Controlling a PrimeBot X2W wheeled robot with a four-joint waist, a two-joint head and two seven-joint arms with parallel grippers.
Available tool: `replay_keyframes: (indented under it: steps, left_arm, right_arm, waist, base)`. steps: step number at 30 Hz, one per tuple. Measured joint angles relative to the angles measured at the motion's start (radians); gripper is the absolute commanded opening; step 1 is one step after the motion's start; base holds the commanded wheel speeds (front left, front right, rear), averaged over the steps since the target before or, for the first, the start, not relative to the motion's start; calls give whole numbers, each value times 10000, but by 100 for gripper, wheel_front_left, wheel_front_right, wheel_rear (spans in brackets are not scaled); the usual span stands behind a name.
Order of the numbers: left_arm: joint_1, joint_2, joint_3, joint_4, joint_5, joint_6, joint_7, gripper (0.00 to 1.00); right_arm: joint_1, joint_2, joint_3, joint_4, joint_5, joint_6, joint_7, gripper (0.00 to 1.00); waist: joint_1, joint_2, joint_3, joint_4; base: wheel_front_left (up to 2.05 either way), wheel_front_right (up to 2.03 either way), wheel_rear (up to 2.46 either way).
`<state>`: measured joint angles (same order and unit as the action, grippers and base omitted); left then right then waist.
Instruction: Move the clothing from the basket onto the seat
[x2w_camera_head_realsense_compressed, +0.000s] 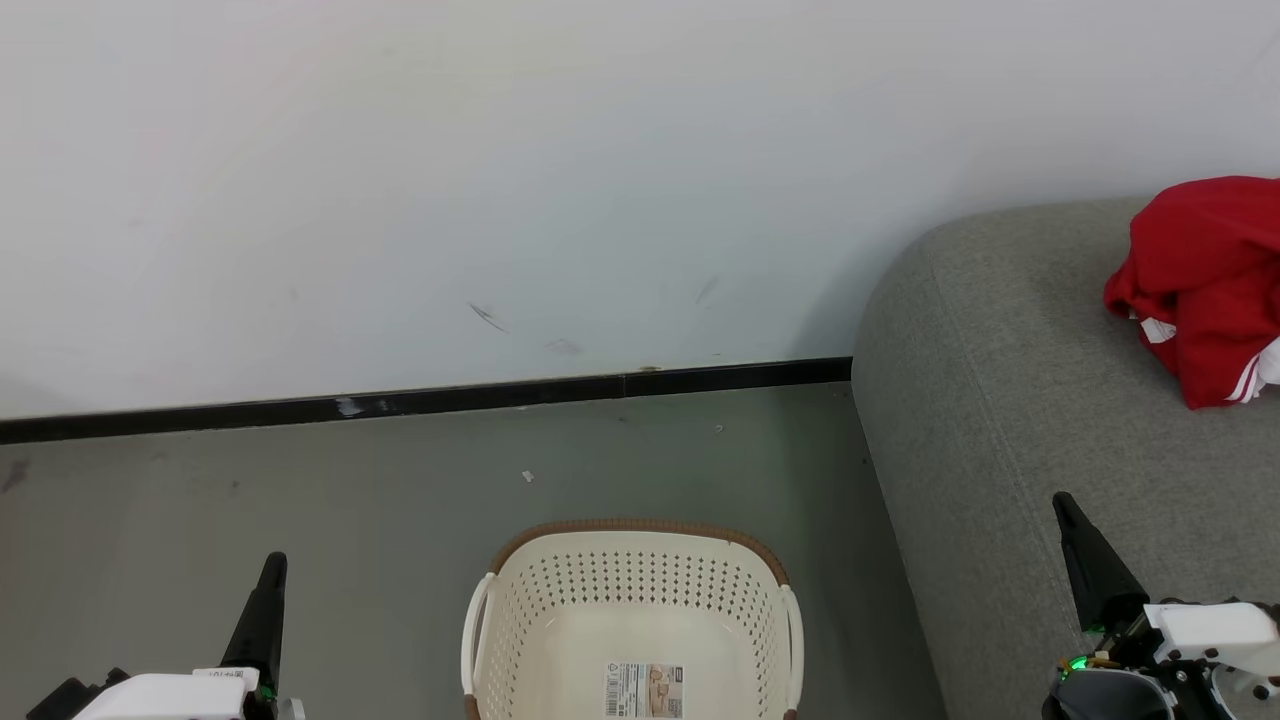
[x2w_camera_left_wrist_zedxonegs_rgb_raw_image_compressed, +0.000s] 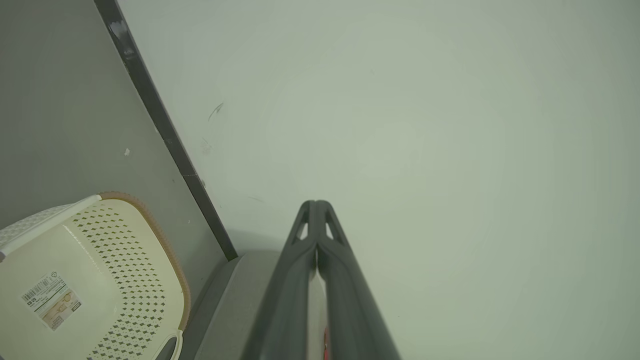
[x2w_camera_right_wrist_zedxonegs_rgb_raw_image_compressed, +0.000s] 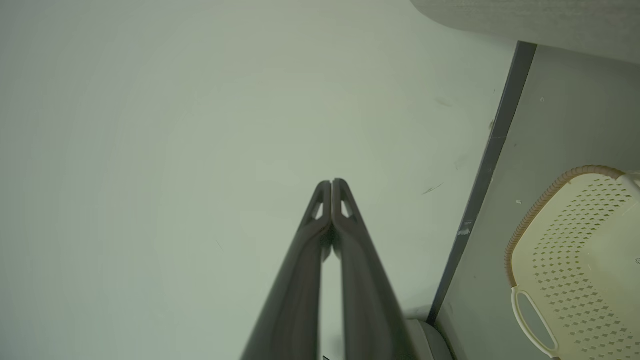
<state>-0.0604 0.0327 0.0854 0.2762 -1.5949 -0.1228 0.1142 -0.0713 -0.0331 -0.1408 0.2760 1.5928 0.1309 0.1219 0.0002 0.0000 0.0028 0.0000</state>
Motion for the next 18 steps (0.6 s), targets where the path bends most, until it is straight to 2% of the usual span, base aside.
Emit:
replay_keyframes:
  steps: [18]
  left_arm:
    - [0, 0, -2, -4, -31, -2, 0, 0]
  right_arm:
    - [0, 0, 8, -12, 0, 0, 0, 0]
  waist:
    - [0, 0, 1, 0]
  base:
    - [0, 0, 0]
